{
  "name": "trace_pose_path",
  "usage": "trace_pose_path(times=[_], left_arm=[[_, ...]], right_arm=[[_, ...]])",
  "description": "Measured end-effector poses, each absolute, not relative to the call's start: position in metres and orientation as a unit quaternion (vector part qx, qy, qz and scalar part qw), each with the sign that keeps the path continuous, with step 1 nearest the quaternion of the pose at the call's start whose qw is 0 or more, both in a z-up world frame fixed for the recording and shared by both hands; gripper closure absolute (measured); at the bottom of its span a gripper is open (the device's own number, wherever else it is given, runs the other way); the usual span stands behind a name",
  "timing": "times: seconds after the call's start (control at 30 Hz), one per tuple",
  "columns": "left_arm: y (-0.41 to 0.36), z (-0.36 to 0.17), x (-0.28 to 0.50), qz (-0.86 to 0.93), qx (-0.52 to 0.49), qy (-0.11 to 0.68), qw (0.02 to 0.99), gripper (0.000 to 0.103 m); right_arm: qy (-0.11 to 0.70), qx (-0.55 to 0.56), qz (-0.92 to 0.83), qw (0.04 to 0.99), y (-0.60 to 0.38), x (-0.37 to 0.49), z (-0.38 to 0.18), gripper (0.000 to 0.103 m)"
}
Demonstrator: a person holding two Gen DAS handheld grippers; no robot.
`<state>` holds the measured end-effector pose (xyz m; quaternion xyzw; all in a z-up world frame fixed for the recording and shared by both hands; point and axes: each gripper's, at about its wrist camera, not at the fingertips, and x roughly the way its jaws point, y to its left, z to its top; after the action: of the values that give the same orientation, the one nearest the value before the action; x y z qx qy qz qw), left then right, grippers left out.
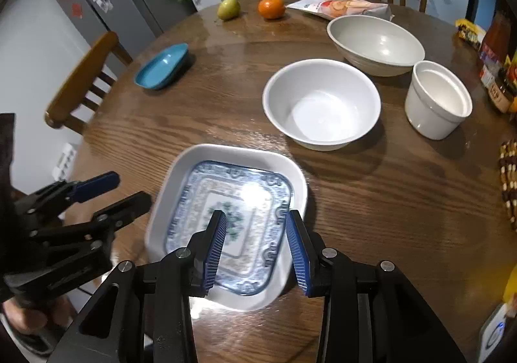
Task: Organize plates and bowls
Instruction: 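Set down the patterned plates and open the left tool, then move the left tool to the teal dish and grasp its rim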
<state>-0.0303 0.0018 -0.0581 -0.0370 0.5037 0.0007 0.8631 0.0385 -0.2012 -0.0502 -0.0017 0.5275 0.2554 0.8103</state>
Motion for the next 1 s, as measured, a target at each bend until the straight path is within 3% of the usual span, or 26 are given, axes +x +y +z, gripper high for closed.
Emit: trace_pose_path(times=[0.1, 0.23, 0.3, 0.37, 0.6, 0.73, 1.0], left_arm=[[0.012, -0.054, -0.027, 0.01, -0.042, 0.502, 0.864, 0.035], [0.025, -0.048, -0.021, 0.027, -0.042, 0.498, 0.866, 0.018], [0.031, -0.045, -0.016, 0.035, -0.038, 0.496, 0.867, 0.015], [0.04, -0.042, -0.01, 0.045, -0.039, 0.492, 0.869, 0.014], [0.071, -0.033, 0.007, 0.069, -0.033, 0.477, 0.875, 0.014], [0.085, -0.028, 0.018, 0.079, -0.02, 0.466, 0.881, 0.004], [0.123, -0.027, 0.052, 0.109, -0.009, 0.453, 0.885, 0.001]], right_arm=[[0.524, 0.013, 0.265, 0.809, -0.198, 0.037, -0.044, 0.063], [0.517, 0.032, 0.276, 0.81, -0.192, 0.034, -0.035, 0.062], [0.512, 0.043, 0.279, 0.811, -0.19, 0.034, -0.03, 0.044], [0.505, 0.049, 0.278, 0.816, -0.189, 0.034, -0.024, 0.039], [0.493, 0.075, 0.281, 0.82, -0.179, 0.044, -0.014, 0.039], [0.492, 0.082, 0.275, 0.822, -0.172, 0.05, -0.011, 0.039], [0.497, 0.085, 0.266, 0.822, -0.154, 0.061, -0.014, 0.039]])
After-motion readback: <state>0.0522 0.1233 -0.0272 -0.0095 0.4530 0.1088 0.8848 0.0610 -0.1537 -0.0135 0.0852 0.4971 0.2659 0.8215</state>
